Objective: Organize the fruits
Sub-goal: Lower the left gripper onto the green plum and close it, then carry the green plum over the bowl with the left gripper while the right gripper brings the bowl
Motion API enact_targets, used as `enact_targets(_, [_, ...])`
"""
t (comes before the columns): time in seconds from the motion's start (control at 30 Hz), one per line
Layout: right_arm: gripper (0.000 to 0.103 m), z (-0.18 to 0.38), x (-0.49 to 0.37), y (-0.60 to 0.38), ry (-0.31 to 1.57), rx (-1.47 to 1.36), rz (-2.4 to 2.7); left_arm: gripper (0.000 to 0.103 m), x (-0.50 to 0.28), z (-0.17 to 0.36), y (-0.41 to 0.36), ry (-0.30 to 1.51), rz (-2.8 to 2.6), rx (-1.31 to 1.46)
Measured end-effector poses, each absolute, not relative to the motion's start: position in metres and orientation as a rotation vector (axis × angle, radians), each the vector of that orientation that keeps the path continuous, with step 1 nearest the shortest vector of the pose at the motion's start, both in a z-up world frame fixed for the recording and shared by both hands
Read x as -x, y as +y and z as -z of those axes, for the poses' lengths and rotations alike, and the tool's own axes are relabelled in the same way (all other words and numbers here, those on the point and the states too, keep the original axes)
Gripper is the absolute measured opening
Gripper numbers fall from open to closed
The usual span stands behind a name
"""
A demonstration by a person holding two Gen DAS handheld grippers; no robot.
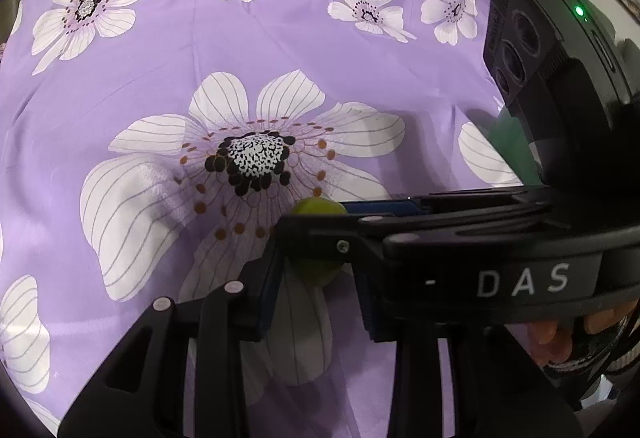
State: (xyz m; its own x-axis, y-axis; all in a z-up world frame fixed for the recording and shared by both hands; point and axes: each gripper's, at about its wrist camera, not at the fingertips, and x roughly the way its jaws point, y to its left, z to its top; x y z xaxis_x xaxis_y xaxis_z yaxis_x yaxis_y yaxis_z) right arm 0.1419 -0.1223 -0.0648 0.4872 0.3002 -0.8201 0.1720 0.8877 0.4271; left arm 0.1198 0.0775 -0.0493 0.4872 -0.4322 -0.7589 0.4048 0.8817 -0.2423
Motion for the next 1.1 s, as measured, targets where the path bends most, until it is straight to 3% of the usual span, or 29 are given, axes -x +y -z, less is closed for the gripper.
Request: enact_targets(1.1, [0.040,0.005,-0.059,-0.117,0.930,-0.442,-0.031,0.033,-0.043,-0.004,0.030,0.790,0.588,-0.044])
